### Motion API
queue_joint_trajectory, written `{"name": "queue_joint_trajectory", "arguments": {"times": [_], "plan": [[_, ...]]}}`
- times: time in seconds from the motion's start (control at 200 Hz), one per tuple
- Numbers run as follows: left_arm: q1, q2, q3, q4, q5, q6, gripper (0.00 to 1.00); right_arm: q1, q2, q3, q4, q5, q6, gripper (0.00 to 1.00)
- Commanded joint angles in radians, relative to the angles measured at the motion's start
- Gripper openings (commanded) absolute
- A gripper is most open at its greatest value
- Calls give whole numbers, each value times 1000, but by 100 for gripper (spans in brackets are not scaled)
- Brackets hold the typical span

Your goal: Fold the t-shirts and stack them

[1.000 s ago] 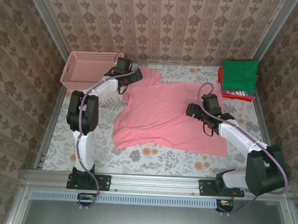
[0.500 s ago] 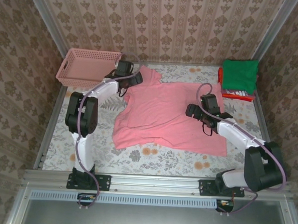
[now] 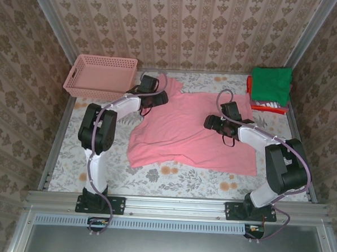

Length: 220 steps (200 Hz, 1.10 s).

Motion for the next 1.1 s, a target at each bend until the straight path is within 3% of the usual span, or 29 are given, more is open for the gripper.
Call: {"name": "queue_joint_trajectory", "arguments": {"times": [0.0,0.19,0.56,0.73,0.915,1.095], "plan": [[21,40,3,-2,53,-43,72,2,0,16,4,-21,7,83],[57,49,-12,-46,42,-72,64,1,-16,-5,-1,-9,5,83],[121,-15,-63,-87,-26,-28,63,0,-16,-9,-5,-9,1,82],[121,-90,-101,-61,-9,-18,67,-9,1,-12,-4,10,0,82],[94,-197,-129,-58,-19,-4,80,-46,30,-18,5,9,14,80],[45,-276,-219,-39,-7,-62,77,-108,18,-31,5,1,22,77]]}}
